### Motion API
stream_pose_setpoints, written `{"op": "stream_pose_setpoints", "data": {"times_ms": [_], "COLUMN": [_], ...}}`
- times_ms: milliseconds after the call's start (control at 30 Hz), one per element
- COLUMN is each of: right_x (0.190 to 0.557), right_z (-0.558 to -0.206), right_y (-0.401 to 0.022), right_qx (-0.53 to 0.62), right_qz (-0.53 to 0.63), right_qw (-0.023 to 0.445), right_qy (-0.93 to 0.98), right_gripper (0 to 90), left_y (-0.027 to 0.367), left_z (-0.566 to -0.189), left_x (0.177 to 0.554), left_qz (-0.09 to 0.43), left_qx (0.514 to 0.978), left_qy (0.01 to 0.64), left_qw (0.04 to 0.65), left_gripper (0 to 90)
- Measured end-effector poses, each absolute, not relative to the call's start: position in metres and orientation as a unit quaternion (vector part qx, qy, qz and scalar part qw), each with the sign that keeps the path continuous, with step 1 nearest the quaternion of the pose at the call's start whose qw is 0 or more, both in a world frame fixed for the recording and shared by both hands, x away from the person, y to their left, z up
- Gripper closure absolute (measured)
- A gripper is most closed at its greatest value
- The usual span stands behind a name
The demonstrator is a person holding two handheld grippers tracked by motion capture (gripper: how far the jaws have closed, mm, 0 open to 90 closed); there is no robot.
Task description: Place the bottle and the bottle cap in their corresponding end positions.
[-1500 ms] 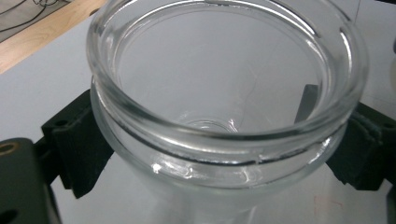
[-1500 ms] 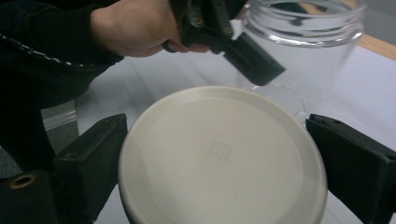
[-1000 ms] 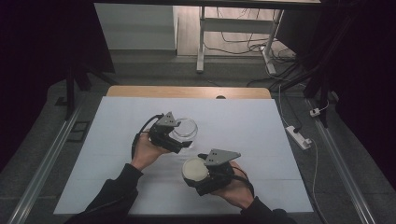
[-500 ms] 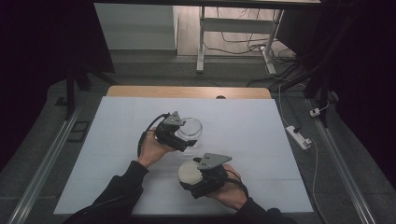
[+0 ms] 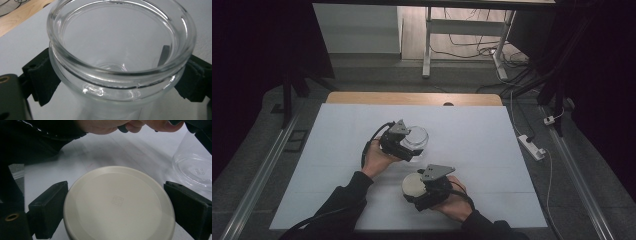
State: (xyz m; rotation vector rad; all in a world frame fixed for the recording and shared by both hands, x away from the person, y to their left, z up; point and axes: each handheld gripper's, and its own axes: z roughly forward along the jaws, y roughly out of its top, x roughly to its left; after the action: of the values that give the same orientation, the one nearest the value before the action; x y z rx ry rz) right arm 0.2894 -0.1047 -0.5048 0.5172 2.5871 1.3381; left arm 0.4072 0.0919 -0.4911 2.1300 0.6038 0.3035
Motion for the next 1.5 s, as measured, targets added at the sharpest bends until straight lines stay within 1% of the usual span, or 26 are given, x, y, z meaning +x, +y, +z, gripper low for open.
{"op": "stream_pose_setpoints", "data": {"times_ms": [467,933,1267,1500], "right_x": [0.300,0.304,0.307,0.309], "right_z": [-0.522,-0.532,-0.541,-0.541], "right_y": [-0.104,-0.101,-0.101,-0.102], "right_qx": [0.183,0.187,0.191,0.198], "right_qz": [0.433,0.406,0.371,0.374], "right_qw": [0.098,0.089,0.097,0.084], "right_qy": [0.877,0.890,0.903,0.902], "right_gripper": [7.6,7.6,7.1,6.8], "left_y": [0.090,0.093,0.095,0.094], "left_z": [-0.505,-0.510,-0.512,-0.512], "left_x": [0.413,0.423,0.426,0.426], "left_qz": [0.131,0.142,0.135,0.135], "left_qx": [0.860,0.847,0.845,0.845], "left_qy": [0.248,0.263,0.266,0.274], "left_qw": [0.427,0.440,0.444,0.440], "left_gripper": [7.3,7.2,6.9,6.5]}}
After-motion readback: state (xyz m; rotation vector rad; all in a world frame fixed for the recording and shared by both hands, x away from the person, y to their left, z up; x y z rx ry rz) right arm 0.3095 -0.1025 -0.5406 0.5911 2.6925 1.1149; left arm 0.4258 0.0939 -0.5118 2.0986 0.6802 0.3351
